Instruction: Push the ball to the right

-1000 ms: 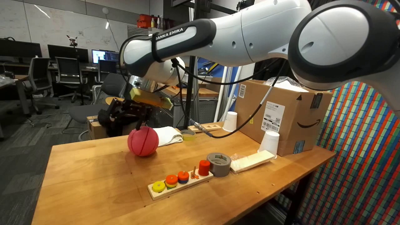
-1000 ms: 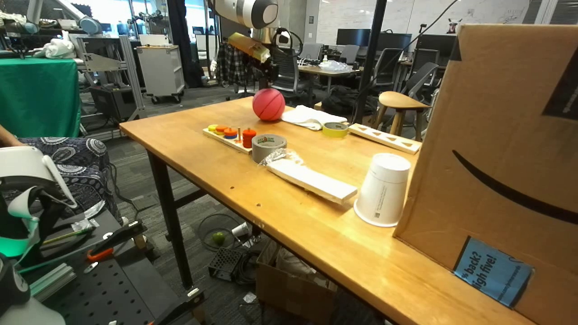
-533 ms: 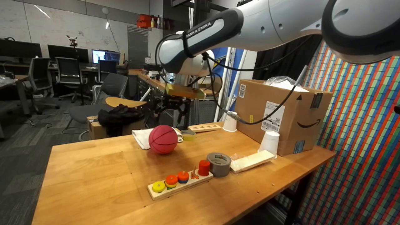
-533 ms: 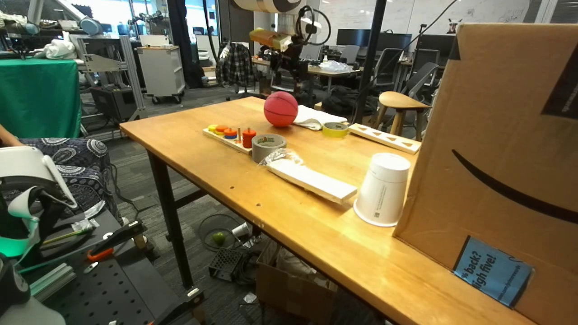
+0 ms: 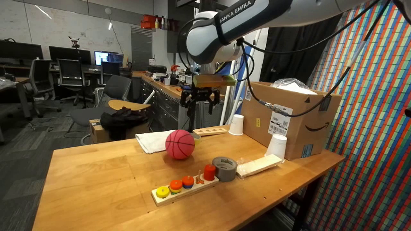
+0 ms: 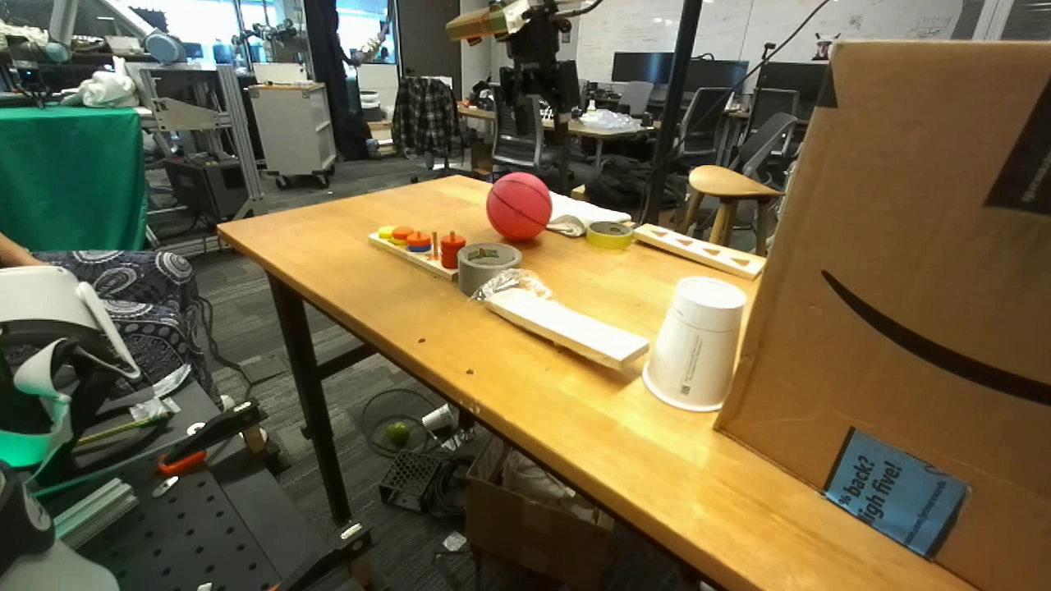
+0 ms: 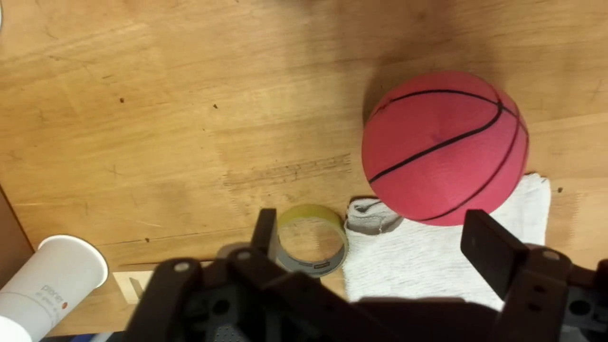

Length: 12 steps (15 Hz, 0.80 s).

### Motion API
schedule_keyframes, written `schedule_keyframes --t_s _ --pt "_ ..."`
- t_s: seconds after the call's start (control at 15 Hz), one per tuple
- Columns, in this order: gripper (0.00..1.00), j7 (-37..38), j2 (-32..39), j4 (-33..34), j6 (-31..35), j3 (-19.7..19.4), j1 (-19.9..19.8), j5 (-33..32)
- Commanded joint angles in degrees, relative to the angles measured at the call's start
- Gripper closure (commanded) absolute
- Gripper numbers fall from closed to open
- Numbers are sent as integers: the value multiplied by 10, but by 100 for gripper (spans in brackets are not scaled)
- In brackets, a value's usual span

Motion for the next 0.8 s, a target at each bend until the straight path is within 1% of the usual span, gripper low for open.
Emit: schedule_keyframes --t_s 0.0,0.27,0.4,0.73 --pt "0 7 -46 -44 6 28 16 -19" --pt "0 -5 -50 -52 13 64 35 -20" --pt "0 -14 -48 -51 12 76 45 -32" --pt "0 -50 -34 -52 58 109 55 -3"
